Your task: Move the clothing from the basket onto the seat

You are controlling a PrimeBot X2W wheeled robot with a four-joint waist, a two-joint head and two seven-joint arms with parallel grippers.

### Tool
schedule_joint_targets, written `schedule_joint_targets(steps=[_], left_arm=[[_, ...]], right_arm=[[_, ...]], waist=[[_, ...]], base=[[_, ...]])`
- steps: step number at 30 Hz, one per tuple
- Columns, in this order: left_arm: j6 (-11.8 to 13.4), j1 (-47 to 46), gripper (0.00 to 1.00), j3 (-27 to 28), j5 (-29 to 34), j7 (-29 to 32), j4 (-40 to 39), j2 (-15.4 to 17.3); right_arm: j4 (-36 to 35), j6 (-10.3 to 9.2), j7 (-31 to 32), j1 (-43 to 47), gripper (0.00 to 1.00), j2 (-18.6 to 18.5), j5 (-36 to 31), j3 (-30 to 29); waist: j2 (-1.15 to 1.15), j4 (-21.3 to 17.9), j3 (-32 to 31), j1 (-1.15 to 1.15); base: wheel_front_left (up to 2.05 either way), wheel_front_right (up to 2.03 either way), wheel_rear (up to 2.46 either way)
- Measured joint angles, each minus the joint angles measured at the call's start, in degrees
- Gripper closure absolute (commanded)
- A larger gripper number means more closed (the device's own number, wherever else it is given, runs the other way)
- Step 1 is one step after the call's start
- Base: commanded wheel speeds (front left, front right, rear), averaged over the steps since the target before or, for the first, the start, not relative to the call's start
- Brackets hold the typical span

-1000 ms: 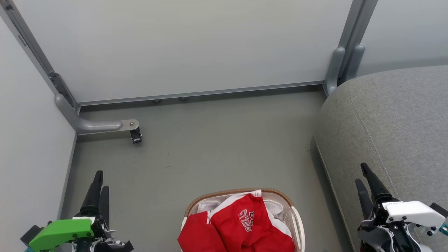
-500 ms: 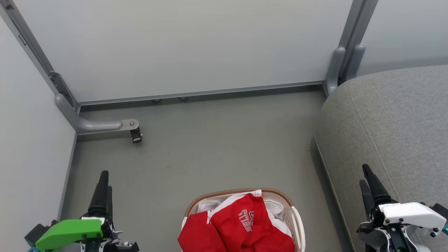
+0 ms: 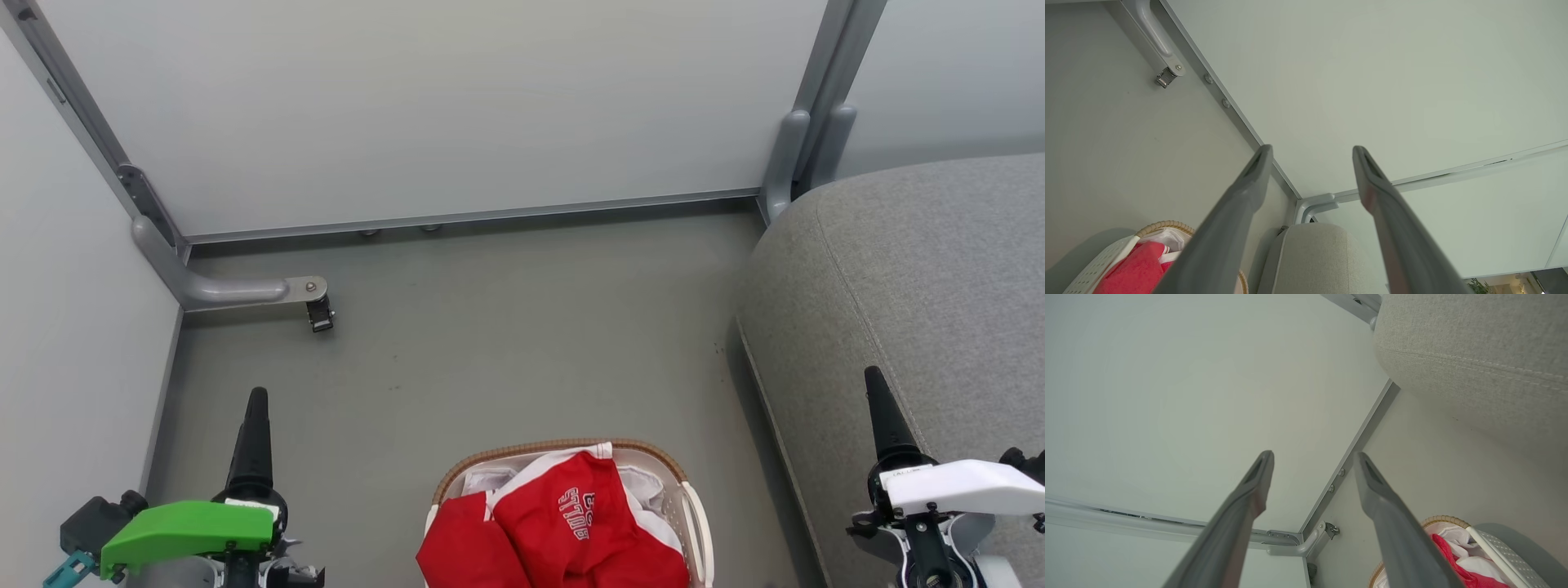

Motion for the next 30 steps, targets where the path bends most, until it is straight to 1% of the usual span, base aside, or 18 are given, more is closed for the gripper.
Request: schedule_joint_targets(steps=[2, 4, 10, 12, 16, 23, 30], left_arm=[[0.0, 0.0, 0.0, 0.0, 0.4, -0.1, -0.1, 0.0], [0.2, 0.1, 0.0, -0.1, 2.4, -0.5, -0.4, 0.0], [1.2, 0.5, 0.0, -0.8, 10.3, -1.7, -1.5, 0.0], [1.3, 0.6, 0.0, -1.2, 13.6, -2.0, -1.8, 0.0], [1.9, 1.0, 0.0, -2.1, 18.2, -2.8, -2.1, 0.0], [2.5, 1.1, 0.0, -3.1, 24.6, -3.9, -2.3, 0.0], [2.8, 1.4, 0.0, -3.5, 29.2, -5.0, -2.0, 0.0]], right_arm=[[-0.1, -0.01, -0.1, 0.0, 0.0, 0.0, -0.5, 0.1], [-0.8, 0.0, -0.4, 0.0, 0.0, 0.0, -2.8, 0.4], [-2.5, 0.0, -1.6, 0.4, 0.0, -0.1, -10.4, 1.7], [-2.7, 0.0, -2.0, 0.6, 0.0, -0.1, -11.8, 1.9], [-2.8, 0.0, -2.8, 1.1, 0.0, -0.1, -15.3, 2.2], [-2.7, 0.0, -3.9, 1.1, 0.0, -0.2, -21.1, 2.5], [-2.3, 0.0, -5.1, 1.1, 0.0, -0.2, -26.8, 2.8]], waist=[[0.0, 0.0, 0.0, 0.0], [0.0, 0.0, 0.0, 0.0], [0.0, 0.1, 0.2, 0.0], [0.0, 0.2, 0.2, 0.0], [0.0, 0.2, 0.3, 0.0], [0.0, 0.4, 0.4, 0.0], [0.0, 0.7, 0.4, 0.0]], base=[[0.0, 0.0, 0.0], [0.0, 0.0, 0.0], [0.0, 0.0, 0.0], [0.0, 0.0, 0.0], [0.0, 0.0, 0.0], [0.0, 0.0, 0.0], [0.0, 0.0, 0.0]])
